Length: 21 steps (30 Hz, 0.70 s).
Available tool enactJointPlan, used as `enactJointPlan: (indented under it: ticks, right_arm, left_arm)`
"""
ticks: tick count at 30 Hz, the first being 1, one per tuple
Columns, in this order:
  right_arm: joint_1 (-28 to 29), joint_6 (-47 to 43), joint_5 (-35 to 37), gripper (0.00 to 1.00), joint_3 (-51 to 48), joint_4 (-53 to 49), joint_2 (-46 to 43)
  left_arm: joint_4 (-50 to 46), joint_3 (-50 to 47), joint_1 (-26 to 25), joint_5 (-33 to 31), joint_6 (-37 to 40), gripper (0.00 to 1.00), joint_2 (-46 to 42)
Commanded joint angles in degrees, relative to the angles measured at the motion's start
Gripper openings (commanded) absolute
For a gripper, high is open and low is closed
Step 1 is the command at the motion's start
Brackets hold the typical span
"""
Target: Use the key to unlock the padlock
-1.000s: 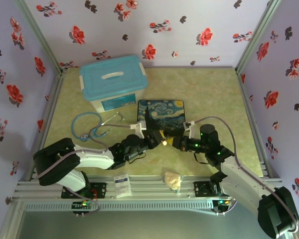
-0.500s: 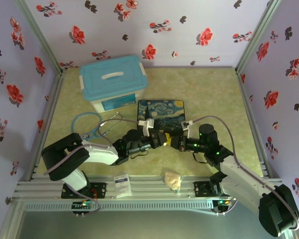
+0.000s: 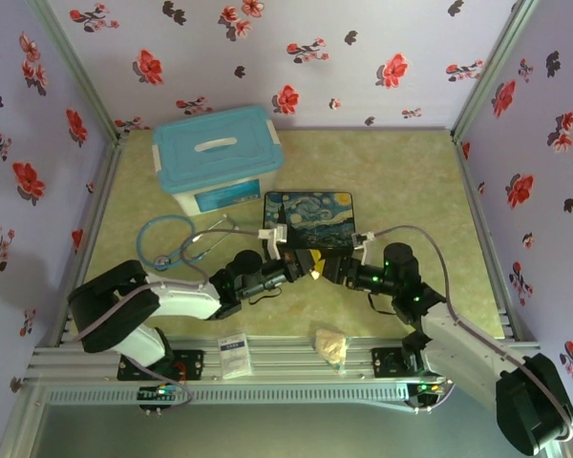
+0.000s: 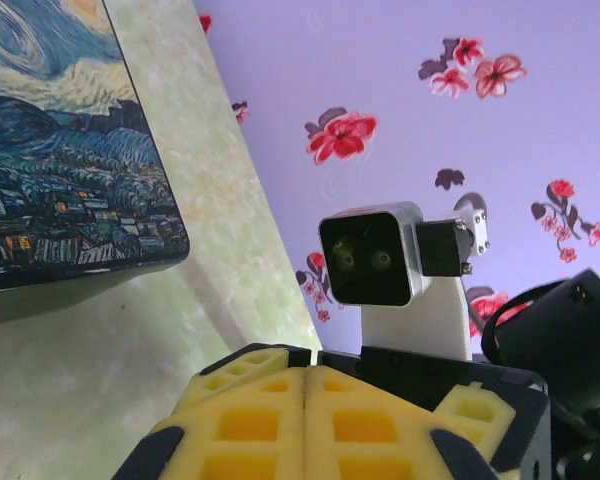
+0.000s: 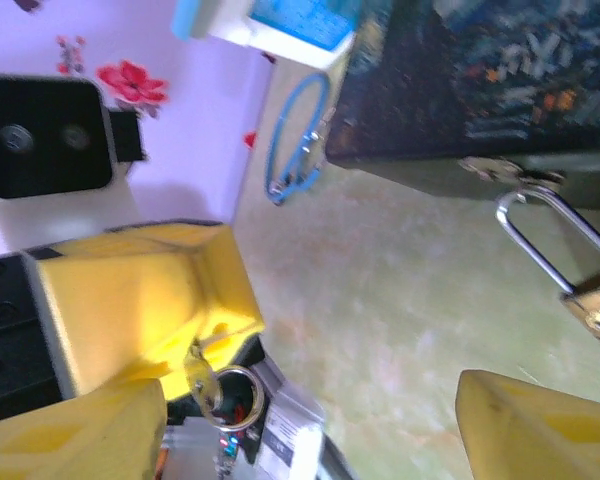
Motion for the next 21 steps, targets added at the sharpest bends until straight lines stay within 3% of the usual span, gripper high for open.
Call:
enactJointPlan:
  ticks: [1,5,8,12,21]
  right_arm:
    - [0.5,8.7,2.9,0.76,-1.3,17.0,0.6]
    - [1.8,14.2,4.7,0.74,-1.9,29.0,3.9]
    - [3.6,15.7,5.3,0.71,-1.4,32.4,6.4]
    - [4.3,17.0,6.0,0.65,-2.4,37.8,8.7]
    - [4.5,18.8,7.1,0.39,-3.0,44.6,12.5]
  left_arm:
    - [1.1,-0.5,-1.6,-9.5,-3.0,0.0,-2.9]
    - [1.2,1.1,-4.5,-17.2,-3.8,0.0,-3.9]
    - [4.8,0.8,-6.7,-23.6,-4.3,0.0,-3.5]
    - [14.0,0.4,-8.4,-26.4,-3.6,0.0,-0.8]
    - [14.6,1.0,-11.0,-30.8,-4.2,0.0,0.0]
